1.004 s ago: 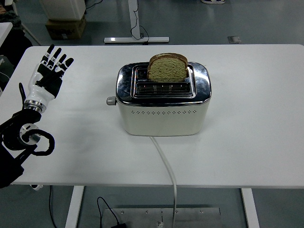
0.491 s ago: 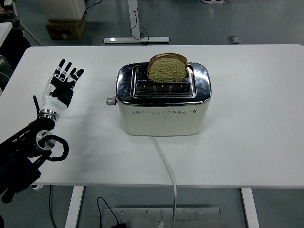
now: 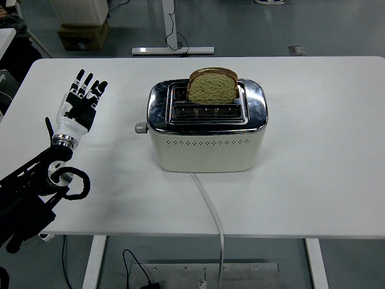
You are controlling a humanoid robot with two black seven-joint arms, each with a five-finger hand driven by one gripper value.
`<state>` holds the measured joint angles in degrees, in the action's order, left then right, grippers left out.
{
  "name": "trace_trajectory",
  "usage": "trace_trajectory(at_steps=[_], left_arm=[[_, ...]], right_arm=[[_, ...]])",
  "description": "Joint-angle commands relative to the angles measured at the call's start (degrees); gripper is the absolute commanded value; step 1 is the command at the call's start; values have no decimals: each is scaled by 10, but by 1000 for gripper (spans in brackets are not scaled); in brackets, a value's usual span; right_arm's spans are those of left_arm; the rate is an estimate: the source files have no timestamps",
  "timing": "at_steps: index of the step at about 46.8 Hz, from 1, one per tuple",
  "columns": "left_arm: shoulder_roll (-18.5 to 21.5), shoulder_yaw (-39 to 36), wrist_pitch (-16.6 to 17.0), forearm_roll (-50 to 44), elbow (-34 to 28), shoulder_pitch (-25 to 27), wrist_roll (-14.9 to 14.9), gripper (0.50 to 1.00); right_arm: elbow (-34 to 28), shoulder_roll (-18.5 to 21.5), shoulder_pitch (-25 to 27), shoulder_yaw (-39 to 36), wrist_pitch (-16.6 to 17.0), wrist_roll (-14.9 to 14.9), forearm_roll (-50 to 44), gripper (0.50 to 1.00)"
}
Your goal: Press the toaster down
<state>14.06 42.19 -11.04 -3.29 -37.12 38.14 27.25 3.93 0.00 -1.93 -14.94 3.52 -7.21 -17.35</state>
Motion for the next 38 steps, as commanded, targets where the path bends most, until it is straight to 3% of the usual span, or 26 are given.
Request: trace_trajectory(at_steps=[1,38], left_arm=[[0,0,0,0,6,3,-1,1000],[5,0,0,0,6,17,-1,1000]], right_arm=[[0,0,0,0,1,0,-1,998],[9,0,-2,0,3,-3,-1,998]])
